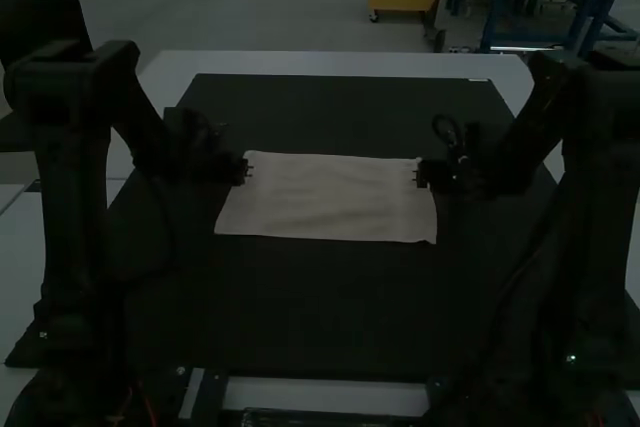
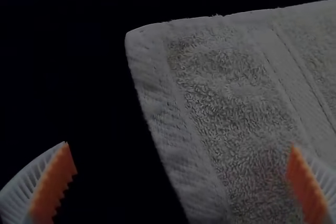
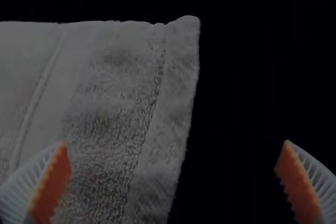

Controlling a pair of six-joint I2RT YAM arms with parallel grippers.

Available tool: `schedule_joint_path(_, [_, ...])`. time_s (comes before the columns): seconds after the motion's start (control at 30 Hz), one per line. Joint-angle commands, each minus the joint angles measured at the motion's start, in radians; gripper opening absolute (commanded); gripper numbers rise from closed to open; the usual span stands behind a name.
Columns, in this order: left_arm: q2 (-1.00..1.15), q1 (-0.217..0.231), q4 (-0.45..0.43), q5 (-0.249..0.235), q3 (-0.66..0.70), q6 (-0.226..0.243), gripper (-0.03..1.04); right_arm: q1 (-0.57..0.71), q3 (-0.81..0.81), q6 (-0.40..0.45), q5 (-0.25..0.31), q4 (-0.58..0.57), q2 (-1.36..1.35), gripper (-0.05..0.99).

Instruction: Fold the towel.

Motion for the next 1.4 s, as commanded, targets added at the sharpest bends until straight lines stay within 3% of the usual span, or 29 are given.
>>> schedule_joint_path(0.0, [0.026, -0.022, -0.013, -0.033, 0.021, 0.029, 0.94, 0.016, 0.026, -0.033, 0.005, -0.002, 0.025, 0.90])
schedule_joint_path(0.03, [0.028, -0.022, -0.015, -0.038, 0.021, 0.036, 0.91, 0.019, 0.031, -0.041, 0.006, -0.010, 0.024, 0.87])
schedule_joint_path(0.1, [0.032, -0.020, -0.024, -0.038, 0.021, 0.050, 0.76, 0.025, 0.035, -0.058, -0.008, -0.036, 0.025, 0.62])
schedule_joint_path(0.17, [0.039, -0.022, -0.024, -0.038, 0.021, 0.061, 0.51, 0.030, 0.024, -0.091, -0.015, -0.025, 0.024, 0.19])
schedule_joint_path(0.2, [0.043, -0.023, -0.024, -0.039, 0.023, 0.075, 0.33, 0.031, 0.023, -0.119, -0.018, -0.020, 0.024, 0.02])
schedule_joint_path(0.23, [0.048, -0.023, -0.020, -0.044, 0.023, 0.078, 0.18, 0.033, 0.023, -0.131, -0.017, -0.022, 0.025, -0.02])
schedule_joint_path(0.3, [0.054, -0.020, -0.013, -0.044, 0.023, 0.079, 0.02, 0.033, 0.023, -0.133, -0.017, -0.020, 0.024, -0.02])
schedule_joint_path(0.8, [-0.017, -0.009, 0.020, -0.038, 0.037, 0.070, 0.02, 0.001, 0.038, -0.090, -0.018, 0.018, -0.036, -0.02])
schedule_joint_path(1.07, [-0.090, -0.009, -0.075, -0.035, 0.032, 0.079, 0.02, -0.004, 0.034, -0.085, -0.029, -0.008, -0.110, -0.02])
schedule_joint_path(1.37, [-0.190, -0.009, -0.118, -0.019, -0.019, 0.079, 0.02, -0.019, 0.015, -0.084, -0.051, -0.076, -0.177, -0.02])
